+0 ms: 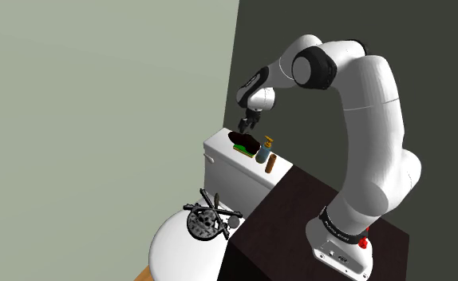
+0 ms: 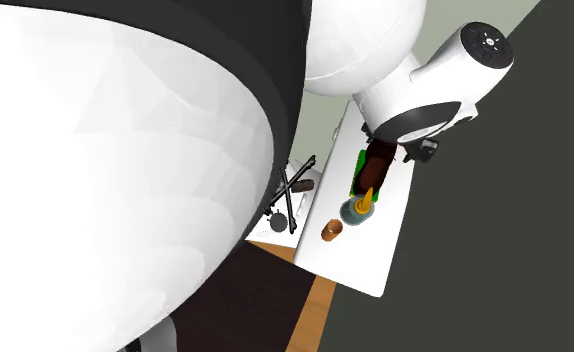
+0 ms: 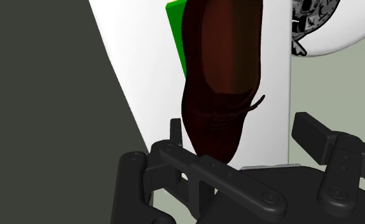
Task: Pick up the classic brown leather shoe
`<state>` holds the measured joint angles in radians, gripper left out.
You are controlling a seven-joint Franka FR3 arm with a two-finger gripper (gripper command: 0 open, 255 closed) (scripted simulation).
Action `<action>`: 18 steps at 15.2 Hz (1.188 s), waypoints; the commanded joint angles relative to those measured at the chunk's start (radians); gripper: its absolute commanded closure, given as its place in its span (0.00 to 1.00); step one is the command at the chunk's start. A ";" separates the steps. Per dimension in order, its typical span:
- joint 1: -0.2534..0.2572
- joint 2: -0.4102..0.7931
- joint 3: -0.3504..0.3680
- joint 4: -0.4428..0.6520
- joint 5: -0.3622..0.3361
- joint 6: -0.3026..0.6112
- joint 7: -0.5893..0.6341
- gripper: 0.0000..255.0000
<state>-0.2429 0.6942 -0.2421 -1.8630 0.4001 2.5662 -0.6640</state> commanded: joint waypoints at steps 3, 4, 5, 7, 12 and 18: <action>-0.012 0.048 0.018 0.017 0.016 0.033 -0.012 0.00; -0.015 0.059 0.022 0.021 0.020 0.040 -0.015 0.00; -0.016 0.066 0.024 0.024 0.021 0.044 -0.016 0.00; -0.018 0.068 0.024 0.025 0.022 0.044 -0.018 1.00; -0.018 0.068 0.024 0.026 0.022 0.043 -0.017 1.00; -0.010 0.043 0.016 0.015 0.015 0.029 -0.011 1.00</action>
<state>-0.2546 0.7475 -0.2230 -1.8437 0.4174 2.6012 -0.6755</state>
